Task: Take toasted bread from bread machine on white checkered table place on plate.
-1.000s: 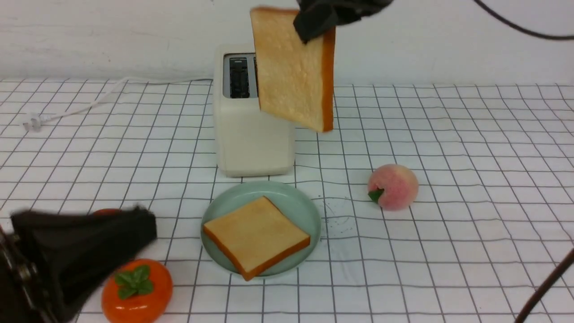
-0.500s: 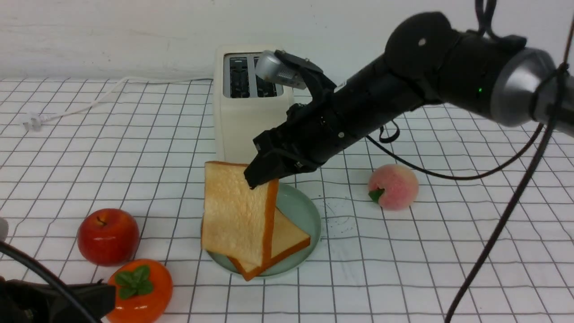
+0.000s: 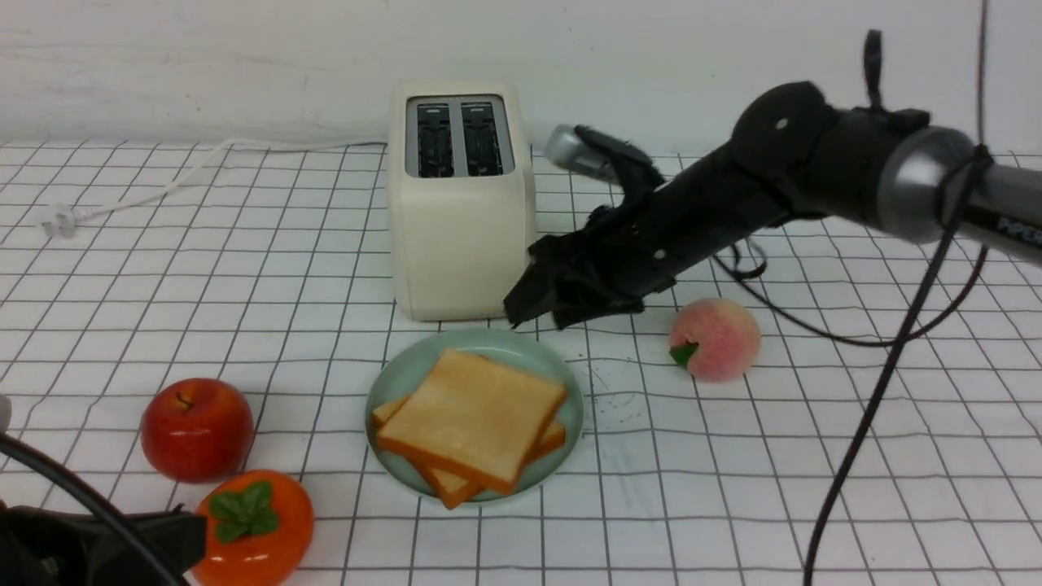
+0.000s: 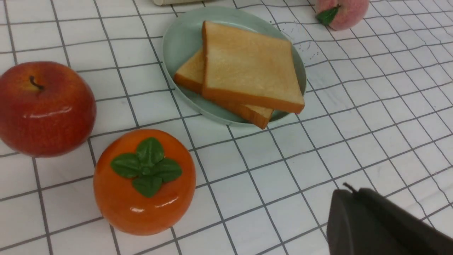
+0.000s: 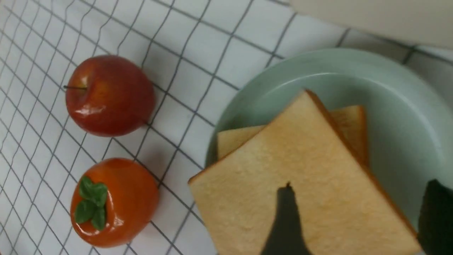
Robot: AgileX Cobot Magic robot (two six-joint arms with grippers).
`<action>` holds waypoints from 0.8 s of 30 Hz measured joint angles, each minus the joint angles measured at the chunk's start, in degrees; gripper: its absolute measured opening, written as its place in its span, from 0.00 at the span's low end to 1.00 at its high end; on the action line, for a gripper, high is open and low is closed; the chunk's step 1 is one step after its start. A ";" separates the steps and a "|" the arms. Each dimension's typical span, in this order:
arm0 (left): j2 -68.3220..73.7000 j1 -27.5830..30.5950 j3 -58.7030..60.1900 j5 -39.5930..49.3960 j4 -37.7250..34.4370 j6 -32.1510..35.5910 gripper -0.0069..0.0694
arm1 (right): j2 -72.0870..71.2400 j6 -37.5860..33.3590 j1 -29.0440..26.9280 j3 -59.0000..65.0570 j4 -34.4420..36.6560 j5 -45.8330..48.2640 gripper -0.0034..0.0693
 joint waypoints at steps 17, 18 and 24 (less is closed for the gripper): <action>-9.72 0.00 0.17 -13.38 -2.63 -0.07 0.07 | -39.82 15.00 -5.28 12.51 -31.43 19.48 0.03; -10.52 0.00 0.35 -13.44 -2.63 -0.07 0.07 | -41.61 15.05 -5.28 14.42 -31.61 19.50 0.02; -24.85 0.00 6.56 -14.09 -2.78 -0.16 0.07 | -60.01 15.11 -5.28 36.88 -32.77 15.47 0.03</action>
